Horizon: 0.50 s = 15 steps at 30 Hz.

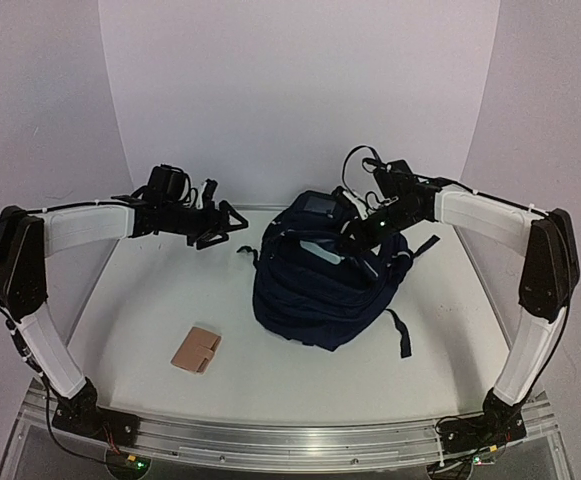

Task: Pack the student bag
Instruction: Place the stationery in the student bag, then zip the student bag at the center of the board.

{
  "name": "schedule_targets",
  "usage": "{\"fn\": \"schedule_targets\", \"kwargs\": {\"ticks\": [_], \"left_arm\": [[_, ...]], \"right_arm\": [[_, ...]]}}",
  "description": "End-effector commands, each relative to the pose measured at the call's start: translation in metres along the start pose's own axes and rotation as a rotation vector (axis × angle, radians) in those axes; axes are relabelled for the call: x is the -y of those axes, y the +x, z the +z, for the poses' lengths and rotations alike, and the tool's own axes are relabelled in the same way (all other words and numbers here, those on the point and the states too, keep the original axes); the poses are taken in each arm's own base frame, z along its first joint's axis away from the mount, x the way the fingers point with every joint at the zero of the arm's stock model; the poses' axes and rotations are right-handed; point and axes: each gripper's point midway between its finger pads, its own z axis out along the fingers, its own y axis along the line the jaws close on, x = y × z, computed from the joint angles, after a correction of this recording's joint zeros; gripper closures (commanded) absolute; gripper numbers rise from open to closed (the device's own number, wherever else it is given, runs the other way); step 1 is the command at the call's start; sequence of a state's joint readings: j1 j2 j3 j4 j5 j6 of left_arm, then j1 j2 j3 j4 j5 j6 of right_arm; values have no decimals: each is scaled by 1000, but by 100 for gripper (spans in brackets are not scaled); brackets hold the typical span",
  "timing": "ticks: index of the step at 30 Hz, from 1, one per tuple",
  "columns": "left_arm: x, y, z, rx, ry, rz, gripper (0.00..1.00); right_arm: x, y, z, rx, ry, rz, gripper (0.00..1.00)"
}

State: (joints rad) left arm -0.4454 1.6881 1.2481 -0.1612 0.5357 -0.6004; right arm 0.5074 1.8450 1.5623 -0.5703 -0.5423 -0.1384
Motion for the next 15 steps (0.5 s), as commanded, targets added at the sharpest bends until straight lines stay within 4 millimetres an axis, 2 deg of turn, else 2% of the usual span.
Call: {"fn": "schedule_targets", "kwargs": {"ticks": [1, 5, 7, 10, 15], "left_arm": [[33, -15, 16, -44, 172, 203, 24], [23, -15, 39, -97, 187, 288, 27], [23, -16, 47, -115, 206, 353, 28], [23, -9, 60, -164, 254, 431, 29], [30, 3, 75, -198, 352, 565, 30]], "right_arm": [[-1, 22, -19, -115, 32, -81, 100], [-26, 47, -8, -205, -26, -120, 100], [-30, 58, -2, -234, -34, -116, 100], [-18, 68, 6, -272, 13, -108, 100], [1, 73, 11, -296, 62, -86, 100]]}}
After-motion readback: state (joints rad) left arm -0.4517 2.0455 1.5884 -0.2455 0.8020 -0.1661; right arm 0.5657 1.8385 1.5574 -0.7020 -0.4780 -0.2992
